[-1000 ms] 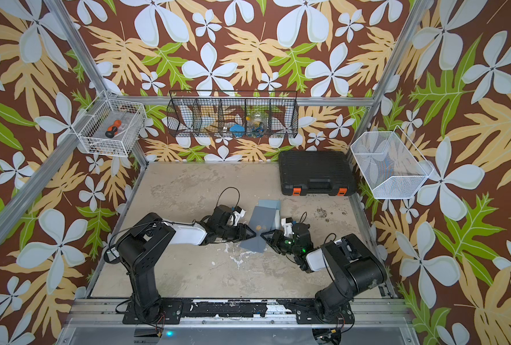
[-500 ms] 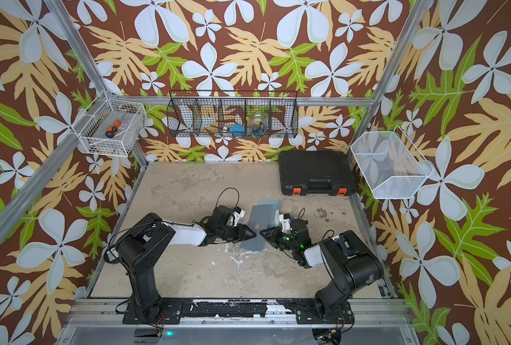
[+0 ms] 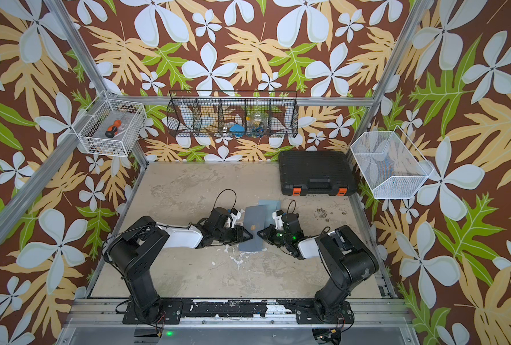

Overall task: Open the envelope
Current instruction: Pick up the envelope from the envelope.

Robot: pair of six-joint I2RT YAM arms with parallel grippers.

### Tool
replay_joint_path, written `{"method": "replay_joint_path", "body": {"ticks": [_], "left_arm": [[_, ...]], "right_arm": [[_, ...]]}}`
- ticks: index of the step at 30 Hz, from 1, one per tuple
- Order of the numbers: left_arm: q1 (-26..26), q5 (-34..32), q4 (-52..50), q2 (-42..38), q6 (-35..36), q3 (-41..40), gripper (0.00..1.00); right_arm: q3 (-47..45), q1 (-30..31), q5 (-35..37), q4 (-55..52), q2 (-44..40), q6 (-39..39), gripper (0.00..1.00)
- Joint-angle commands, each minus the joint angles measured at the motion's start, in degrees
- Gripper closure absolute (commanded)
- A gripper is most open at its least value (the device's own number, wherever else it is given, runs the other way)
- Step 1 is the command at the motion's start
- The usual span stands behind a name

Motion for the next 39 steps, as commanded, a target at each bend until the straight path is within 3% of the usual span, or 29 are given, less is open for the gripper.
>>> {"method": "replay_joint_path", "body": {"ticks": [1, 8, 11, 14, 19, 25, 30, 34, 39], "left_arm": [[0.24, -5.75, -3.05, -4.61, 0.22, -1.24, 0.44], [7.31, -15.13, -5.25, -24.56, 2.57, -6.10, 0.34], [11.06, -16.11, -4.09, -32.45, 5.55, -8.61, 0.29], [13.61, -12.30, -0.89, -37.56, 7.62, -10.63, 0.24], [15.89, 4.32, 12.56, -40.07, 7.09, -13.32, 0.20], [15.91, 19.03, 27.34, -39.34, 4.43, -13.54, 0.19], [15.85, 25.23, 32.73, -38.22, 4.14, -12.51, 0.19], [15.82, 28.64, 35.36, -37.24, 3.24, -11.75, 0.23], [15.74, 30.17, 36.84, -37.30, 2.31, -11.39, 0.39]], "right_arm": [[1.13, 0.56, 3.60, -5.34, -2.69, -7.23, 1.00], [2.05, 1.34, 1.47, -7.96, -12.22, -20.26, 1.00], [2.52, 1.99, 0.75, -7.40, -16.96, -26.61, 1.00], [1.60, 2.22, -2.59, -4.07, -21.76, -31.71, 1.00], [2.32, 2.17, -8.55, -1.08, -27.39, -37.37, 1.00], [5.91, 2.20, -17.83, -2.73, -30.10, -42.11, 1.00], [9.15, 2.20, -25.04, -4.27, -29.77, -42.68, 1.00], [10.49, 2.17, -26.29, -4.78, -29.71, -42.36, 1.00], [10.87, 2.19, -26.85, -5.06, -28.66, -42.07, 1.00]]}}
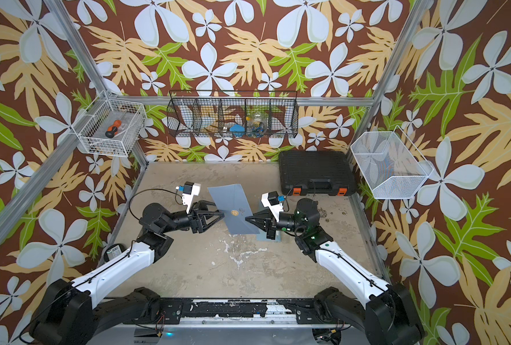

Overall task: Open the envelope
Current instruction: Pick up the envelope from the envelope.

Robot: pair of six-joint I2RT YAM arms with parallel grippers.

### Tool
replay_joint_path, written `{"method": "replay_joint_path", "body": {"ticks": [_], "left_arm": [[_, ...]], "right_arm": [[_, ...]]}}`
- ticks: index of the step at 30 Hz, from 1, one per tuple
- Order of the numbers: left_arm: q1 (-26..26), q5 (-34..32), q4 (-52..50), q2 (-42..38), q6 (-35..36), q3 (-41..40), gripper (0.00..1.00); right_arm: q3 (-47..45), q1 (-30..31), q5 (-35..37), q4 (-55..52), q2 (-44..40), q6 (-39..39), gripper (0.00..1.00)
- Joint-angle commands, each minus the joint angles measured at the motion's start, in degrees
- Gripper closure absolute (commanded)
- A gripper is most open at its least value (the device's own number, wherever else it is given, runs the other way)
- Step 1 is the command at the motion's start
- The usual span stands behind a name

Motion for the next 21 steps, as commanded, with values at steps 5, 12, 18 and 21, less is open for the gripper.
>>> {"method": "replay_joint_path", "body": {"ticks": [5, 12, 18, 21], "left_arm": [[-0.07, 2.88, 3.99, -0.12, -0.48, 0.51, 0.57], [-0.07, 2.20, 3.74, -0.21, -0.40, 0.21, 0.74], [-0.07, 0.18, 0.78, -0.61, 1.43, 0.32, 0.92], [-0.07, -1.45, -2.53, -1.08, 3.38, 0.87, 1.00]], "right_arm": [[0.84, 0.08, -1.09, -0.40, 1.45, -0.23, 1.00], [1.16, 0.06, 0.68, -1.14, 1.53, 0.04, 1.00], [1.45, 0.05, 1.13, -2.07, 1.47, -0.31, 1.00], [1.48, 0.05, 3.18, -3.46, 1.47, -0.66, 0.96]]}}
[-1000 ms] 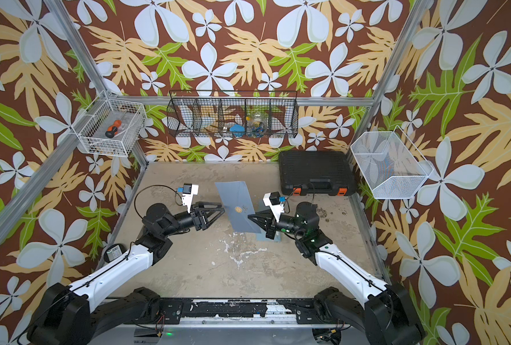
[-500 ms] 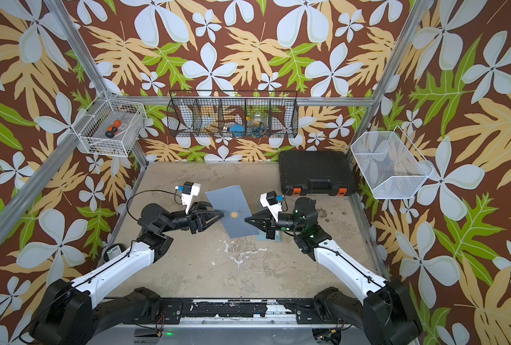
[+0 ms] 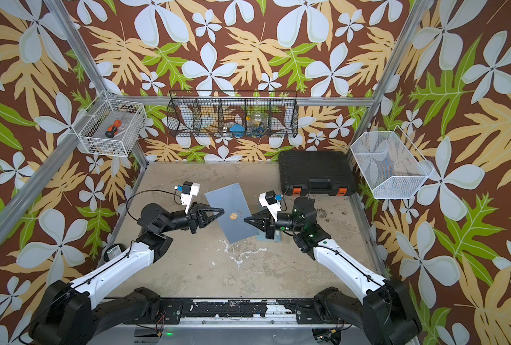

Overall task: Open the envelope
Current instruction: Pick up the envelope from the envelope.

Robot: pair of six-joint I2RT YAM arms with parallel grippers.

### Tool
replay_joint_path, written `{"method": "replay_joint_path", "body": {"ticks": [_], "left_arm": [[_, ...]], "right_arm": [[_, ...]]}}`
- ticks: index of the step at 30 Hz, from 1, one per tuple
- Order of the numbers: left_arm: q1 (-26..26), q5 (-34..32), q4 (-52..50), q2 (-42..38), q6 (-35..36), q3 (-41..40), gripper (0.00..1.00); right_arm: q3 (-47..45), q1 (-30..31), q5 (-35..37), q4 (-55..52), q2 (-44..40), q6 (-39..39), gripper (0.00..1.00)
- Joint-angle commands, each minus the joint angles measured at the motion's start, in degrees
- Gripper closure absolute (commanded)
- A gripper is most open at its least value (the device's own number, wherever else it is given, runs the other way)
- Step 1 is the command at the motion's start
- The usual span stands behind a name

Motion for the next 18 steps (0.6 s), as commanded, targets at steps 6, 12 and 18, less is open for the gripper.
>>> {"method": "replay_joint_path", "body": {"ticks": [6, 12, 18], "left_arm": [[-0.37, -10.22, -16.19, -2.49, 9.50, 2.91, 1.00], [-3.10, -25.19, -30.24, -4.21, 17.42, 5.42, 1.00], [-6.04, -34.00, -35.70, -5.44, 20.58, 7.41, 1.00]], "right_arm": [[2.60, -0.01, 11.99, -8.59, -0.45, -1.47, 0.68], [7.29, -0.01, 30.44, -19.81, -2.17, -0.10, 0.52], [8.33, -0.10, 39.12, -21.96, -4.27, 5.89, 0.39]]}}
